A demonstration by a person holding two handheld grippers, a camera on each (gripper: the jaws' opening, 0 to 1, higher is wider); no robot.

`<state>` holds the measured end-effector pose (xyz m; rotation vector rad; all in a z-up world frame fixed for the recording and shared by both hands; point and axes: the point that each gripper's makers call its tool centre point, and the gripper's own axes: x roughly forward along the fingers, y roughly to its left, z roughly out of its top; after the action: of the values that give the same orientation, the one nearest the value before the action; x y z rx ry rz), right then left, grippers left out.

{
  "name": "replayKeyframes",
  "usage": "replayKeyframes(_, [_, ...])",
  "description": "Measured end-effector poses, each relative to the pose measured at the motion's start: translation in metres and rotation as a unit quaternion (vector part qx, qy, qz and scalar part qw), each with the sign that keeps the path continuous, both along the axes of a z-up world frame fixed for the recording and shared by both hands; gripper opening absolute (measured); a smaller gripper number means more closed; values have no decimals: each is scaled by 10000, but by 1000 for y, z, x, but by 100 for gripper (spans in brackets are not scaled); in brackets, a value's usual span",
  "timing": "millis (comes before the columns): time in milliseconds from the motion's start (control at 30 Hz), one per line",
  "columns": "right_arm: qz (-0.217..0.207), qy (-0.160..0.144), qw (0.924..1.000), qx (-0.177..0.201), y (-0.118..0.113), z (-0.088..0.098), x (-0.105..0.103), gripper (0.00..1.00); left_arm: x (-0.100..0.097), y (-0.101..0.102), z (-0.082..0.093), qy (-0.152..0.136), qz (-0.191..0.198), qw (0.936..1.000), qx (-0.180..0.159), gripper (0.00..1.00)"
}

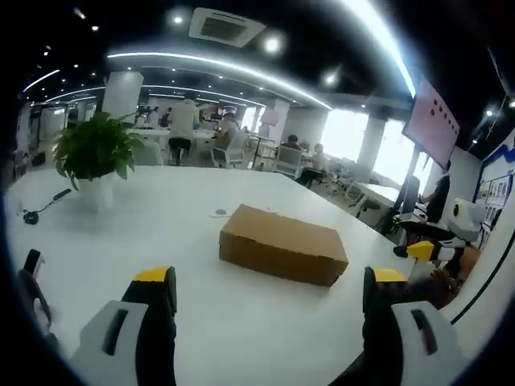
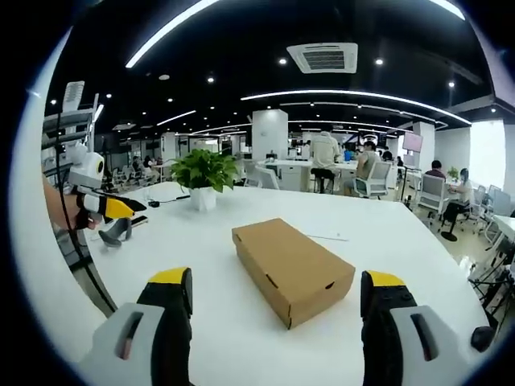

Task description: Operate the shoe box by opening the lid, removing the specified soft item, and placing it in the target area until the item is outside and the box remains undamaged.

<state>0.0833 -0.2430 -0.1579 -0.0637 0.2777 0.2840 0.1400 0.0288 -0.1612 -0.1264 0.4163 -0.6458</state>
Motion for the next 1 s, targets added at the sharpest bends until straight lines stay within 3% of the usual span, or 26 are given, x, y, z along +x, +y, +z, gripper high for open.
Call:
replayKeyframes(233, [-159,105,9998,-6,-7,-3,-1,89,3,0,-12,108,-83,9995,277,95])
replayKeyframes(300, [-202,143,9997,-1,-8,-4,-1,89,3,9,-26,266,-34,9958,871,85])
replayKeyframes(400, [-328,190,9993,-75,-13,-7,0,91,6,4,-29,337,16,9973,650,90])
replayKeyframes(467, [-310,-29,9991,-275,-15,-3,1,90,6,3,-29,331,14,9973,656,91])
replayKeyframes(567, [-335,208,9986,-354,-17,-9,2,90,6,-1,-28,310,-14,9974,650,92])
replayKeyframes(667, [-351,179,9982,-446,-19,-10,5,89,9,-1,-28,309,20,9978,595,95])
replayKeyframes(700, [-362,226,9978,-514,-20,-12,5,88,9,-2,-26,308,30,9982,515,96])
replayKeyframes(800, [-300,527,9958,-690,-20,-21,4,70,12,2,-26,301,58,9983,505,96])
replayKeyframes(900, [-304,421,9962,-695,-17,-19,9,80,16,5,-28,336,-52,9973,646,87])
replayKeyframes(967, [-341,456,9955,-754,-17,-20,12,80,24,7,-28,321,-66,9977,591,93])
replayKeyframes(1000, [-337,449,9955,-758,-16,-20,13,79,25,8,-28,363,-48,9978,547,91])
